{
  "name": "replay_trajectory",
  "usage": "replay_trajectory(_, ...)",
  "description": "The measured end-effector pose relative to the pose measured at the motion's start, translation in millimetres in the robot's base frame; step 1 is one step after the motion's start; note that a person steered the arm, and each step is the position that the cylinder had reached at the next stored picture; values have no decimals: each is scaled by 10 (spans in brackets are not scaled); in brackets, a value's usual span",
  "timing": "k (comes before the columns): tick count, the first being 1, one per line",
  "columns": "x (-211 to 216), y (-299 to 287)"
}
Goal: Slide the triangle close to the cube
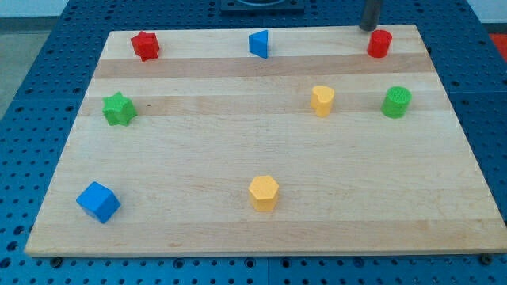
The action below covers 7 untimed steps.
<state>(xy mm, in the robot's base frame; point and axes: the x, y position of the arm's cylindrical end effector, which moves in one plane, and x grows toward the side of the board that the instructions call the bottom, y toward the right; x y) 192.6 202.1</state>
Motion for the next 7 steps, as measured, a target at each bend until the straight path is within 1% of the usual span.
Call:
replay_trajectory(1,0,0)
replay_trajectory(2,1,-543)
replay_trajectory(4,1,-586)
replay_trajectory(6,24,-1450)
replay_trajectory(7,24,-1450)
